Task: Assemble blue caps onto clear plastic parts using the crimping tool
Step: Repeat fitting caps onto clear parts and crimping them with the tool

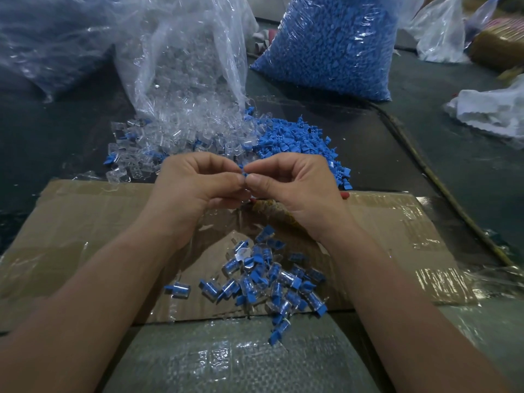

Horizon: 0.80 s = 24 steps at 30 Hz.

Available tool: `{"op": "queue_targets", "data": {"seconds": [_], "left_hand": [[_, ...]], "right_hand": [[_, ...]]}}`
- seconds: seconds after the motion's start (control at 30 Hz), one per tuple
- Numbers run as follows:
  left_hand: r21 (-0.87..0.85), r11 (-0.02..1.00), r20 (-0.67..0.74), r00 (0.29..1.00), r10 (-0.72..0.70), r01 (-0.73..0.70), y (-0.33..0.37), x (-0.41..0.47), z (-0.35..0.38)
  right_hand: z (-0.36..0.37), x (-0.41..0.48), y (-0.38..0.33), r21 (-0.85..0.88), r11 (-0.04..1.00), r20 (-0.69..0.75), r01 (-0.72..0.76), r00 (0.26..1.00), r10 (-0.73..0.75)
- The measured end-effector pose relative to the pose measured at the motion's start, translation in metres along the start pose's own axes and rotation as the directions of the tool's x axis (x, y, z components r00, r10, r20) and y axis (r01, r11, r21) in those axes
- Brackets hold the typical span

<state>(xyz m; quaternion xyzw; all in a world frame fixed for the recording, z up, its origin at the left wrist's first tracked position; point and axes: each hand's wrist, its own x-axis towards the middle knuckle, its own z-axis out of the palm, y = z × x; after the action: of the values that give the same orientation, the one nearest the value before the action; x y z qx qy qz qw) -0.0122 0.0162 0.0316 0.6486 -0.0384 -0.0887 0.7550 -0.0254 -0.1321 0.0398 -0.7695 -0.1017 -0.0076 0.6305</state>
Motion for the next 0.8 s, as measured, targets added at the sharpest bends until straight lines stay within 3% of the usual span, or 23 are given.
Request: {"op": "queue_targets", "data": {"seconds": [0.53, 0.67, 0.8], "left_hand": [[-0.065, 0.996, 0.073, 0.996, -0.054, 0.059, 0.002, 0.002, -0.005], [-0.067, 0.996, 0.070, 0.996, -0.061, 0.065, 0.002, 0.001, -0.004], [-0.102, 0.993, 0.057, 0.997, -0.059, 0.065, 0.000, 0.002, -0.005]], "right_hand": [[0.004, -0.002, 0.004, -0.172, 0.963, -0.030, 0.207, 0.976, -0.216], [-0.005, 0.000, 0.003, -0.295, 0.943, 0.000, 0.151, 0.987, -0.158], [-0.030, 0.004, 0.004, -0.416, 0.909, -0.077, -0.008, 0.997, -0.027]]}}
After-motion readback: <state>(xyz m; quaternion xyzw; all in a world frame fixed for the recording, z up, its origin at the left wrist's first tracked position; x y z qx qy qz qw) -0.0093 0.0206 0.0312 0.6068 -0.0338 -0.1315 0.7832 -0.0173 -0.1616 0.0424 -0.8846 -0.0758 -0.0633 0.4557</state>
